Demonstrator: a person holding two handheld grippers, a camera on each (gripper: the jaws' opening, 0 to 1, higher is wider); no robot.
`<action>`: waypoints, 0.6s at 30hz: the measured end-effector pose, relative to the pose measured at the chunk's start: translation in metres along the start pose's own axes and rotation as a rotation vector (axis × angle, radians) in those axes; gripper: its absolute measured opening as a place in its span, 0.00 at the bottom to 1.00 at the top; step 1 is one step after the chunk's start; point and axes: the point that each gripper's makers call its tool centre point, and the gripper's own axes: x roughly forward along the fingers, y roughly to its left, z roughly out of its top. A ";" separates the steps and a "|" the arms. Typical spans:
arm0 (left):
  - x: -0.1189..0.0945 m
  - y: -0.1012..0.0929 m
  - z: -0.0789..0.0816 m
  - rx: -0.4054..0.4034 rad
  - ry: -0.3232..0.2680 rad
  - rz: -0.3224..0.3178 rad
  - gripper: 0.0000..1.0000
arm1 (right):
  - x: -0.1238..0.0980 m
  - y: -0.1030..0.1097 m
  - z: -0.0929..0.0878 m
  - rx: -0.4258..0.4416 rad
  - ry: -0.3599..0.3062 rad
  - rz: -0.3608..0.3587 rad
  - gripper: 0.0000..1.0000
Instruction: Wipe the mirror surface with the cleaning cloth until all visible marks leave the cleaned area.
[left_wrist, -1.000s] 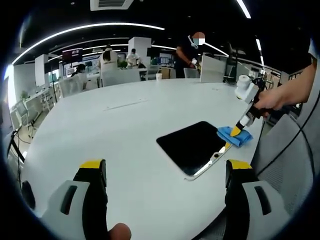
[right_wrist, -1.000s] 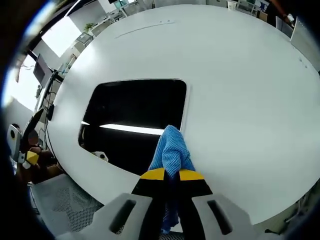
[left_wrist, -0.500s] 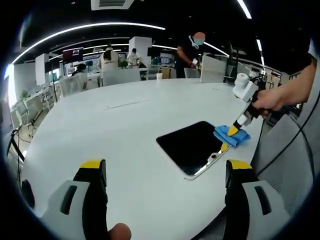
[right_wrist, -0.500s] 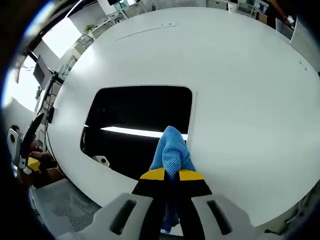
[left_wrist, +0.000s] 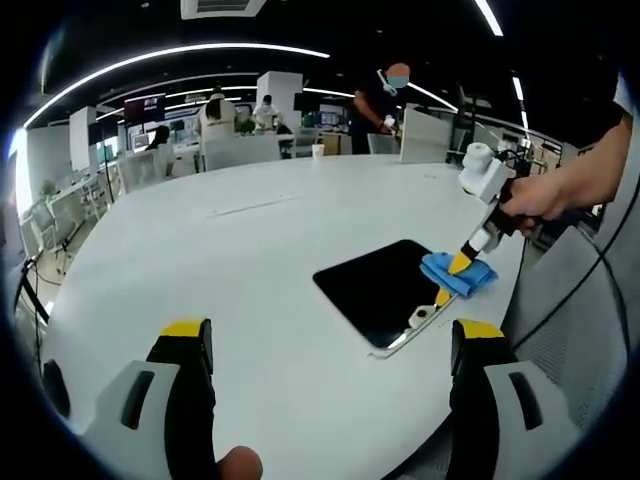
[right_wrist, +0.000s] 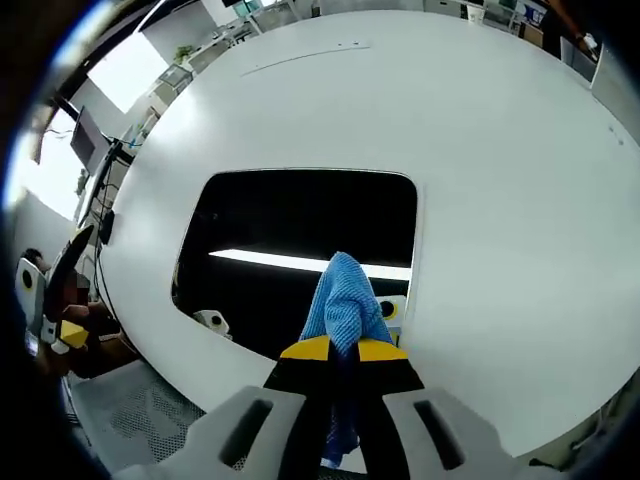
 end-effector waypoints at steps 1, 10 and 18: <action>0.000 0.001 0.000 0.000 0.000 0.000 0.98 | 0.001 0.003 0.001 -0.003 0.002 0.003 0.01; -0.001 0.004 0.001 0.001 0.002 0.002 0.98 | 0.005 0.018 0.004 -0.014 0.009 0.020 0.01; -0.001 0.003 -0.001 -0.003 0.004 -0.002 0.98 | 0.011 0.028 0.008 -0.011 0.013 0.030 0.01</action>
